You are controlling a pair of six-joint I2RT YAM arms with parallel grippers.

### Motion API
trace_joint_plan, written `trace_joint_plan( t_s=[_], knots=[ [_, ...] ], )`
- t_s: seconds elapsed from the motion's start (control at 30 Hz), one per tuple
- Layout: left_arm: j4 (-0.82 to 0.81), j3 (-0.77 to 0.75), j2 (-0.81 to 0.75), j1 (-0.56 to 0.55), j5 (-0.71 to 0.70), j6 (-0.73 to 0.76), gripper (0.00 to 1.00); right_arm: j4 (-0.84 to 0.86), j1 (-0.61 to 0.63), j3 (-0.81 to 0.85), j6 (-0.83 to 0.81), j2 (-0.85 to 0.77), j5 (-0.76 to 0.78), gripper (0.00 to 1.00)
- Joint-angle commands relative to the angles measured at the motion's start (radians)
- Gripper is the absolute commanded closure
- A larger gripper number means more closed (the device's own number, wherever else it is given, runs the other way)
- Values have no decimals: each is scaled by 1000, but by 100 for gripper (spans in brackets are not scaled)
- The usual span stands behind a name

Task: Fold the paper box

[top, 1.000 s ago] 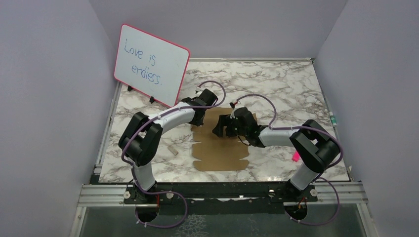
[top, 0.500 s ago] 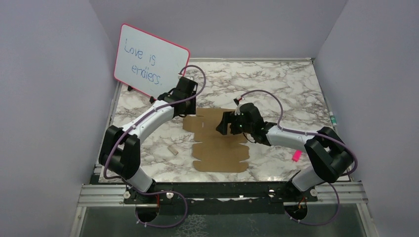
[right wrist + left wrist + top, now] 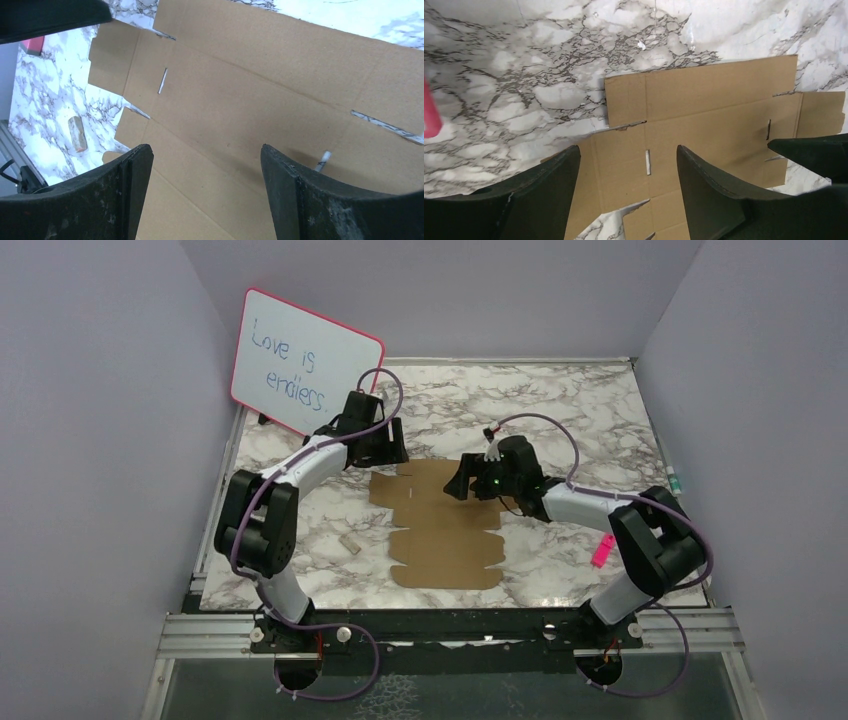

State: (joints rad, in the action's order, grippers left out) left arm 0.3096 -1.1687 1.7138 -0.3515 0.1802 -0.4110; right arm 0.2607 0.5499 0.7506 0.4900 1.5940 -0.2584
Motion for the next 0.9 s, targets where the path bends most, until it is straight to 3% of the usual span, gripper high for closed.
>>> trace_joint_plan(
  t_s=[0.0, 0.6, 0.87],
  knots=[
    [-107, -22, 67, 16, 132, -26, 26, 77, -13, 17, 13, 47, -74, 16],
    [-214, -24, 207, 29, 201, -68, 23, 157, -20, 26, 14, 165, -151, 15],
    [-234, -1, 188, 28, 259, -93, 32, 174, -19, 12, 7, 195, -168, 16]
  ],
)
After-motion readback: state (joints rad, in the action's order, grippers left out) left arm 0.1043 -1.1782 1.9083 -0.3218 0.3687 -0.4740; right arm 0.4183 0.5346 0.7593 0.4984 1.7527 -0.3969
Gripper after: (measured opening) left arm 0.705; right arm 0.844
